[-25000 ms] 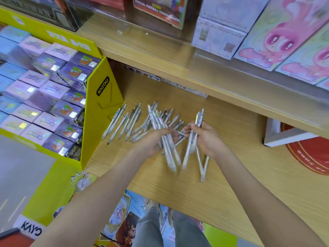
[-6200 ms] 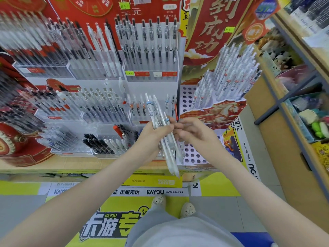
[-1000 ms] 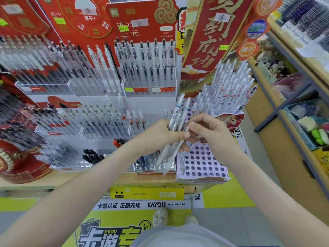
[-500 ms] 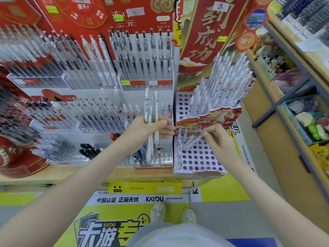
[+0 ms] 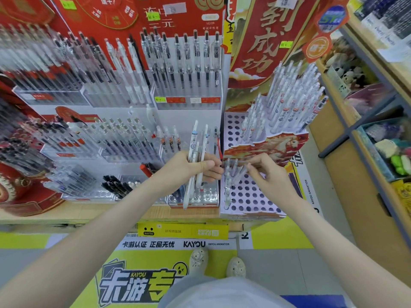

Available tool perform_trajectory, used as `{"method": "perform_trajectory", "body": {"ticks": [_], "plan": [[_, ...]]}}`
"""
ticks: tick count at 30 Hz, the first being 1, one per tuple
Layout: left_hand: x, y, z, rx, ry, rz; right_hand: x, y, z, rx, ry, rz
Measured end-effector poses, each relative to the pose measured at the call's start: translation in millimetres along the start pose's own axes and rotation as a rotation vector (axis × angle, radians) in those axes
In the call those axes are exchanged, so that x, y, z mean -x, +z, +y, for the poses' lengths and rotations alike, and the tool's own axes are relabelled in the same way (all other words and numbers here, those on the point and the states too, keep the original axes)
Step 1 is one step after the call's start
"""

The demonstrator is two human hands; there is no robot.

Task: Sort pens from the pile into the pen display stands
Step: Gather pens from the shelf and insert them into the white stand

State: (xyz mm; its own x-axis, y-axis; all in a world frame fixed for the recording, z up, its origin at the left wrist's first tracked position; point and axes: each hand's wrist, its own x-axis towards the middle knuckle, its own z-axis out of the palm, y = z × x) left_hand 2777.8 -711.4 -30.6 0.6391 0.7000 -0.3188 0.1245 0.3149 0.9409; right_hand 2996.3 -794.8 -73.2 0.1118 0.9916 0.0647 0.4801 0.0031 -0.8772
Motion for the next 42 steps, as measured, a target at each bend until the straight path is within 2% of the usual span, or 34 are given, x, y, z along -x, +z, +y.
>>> {"method": "perform_trajectory", "body": {"ticks": [5, 9, 14, 19, 23, 30, 33, 36, 39, 42], "plan": [[-4.2, -1.9, -5.3, 0.0, -0.02, -0.004, 0.0, 1.9, 1.9, 0.046, -0.012, -0.027], [-7.4, -1.8, -7.6, -0.001, -0.02, -0.027, -4.1, 1.4, 6.3, 0.067, -0.033, 0.026], [-9.5, -3.3, -11.5, 0.004, -0.037, -0.023, -4.4, 10.6, 22.3, 0.187, -0.022, -0.174], [-9.0, -5.2, -15.6, -0.006, -0.032, -0.021, -3.7, 18.6, 27.8, 0.235, -0.008, -0.149], [-7.9, -4.3, -17.0, -0.006, -0.039, -0.02, -8.1, 21.7, 26.1, 0.309, -0.09, -0.155], [-4.2, 0.2, -16.6, -0.029, -0.047, -0.047, -10.2, 19.8, 19.0, 0.269, 0.078, -0.166], [-0.9, 3.3, -14.0, -0.038, -0.044, -0.06, -9.4, 15.7, 7.9, 0.305, 0.083, -0.16], [1.7, 8.5, -7.8, -0.085, -0.037, -0.11, -9.4, 11.3, -24.7, 0.117, 0.001, 0.006], [2.7, 16.8, -0.8, -0.118, -0.043, -0.174, -14.8, 15.3, -59.0, -0.17, 0.022, -0.03], [3.0, 22.5, 5.5, -0.1, -0.045, -0.198, -17.7, 13.9, -73.0, -0.297, 0.076, -0.033]]}}
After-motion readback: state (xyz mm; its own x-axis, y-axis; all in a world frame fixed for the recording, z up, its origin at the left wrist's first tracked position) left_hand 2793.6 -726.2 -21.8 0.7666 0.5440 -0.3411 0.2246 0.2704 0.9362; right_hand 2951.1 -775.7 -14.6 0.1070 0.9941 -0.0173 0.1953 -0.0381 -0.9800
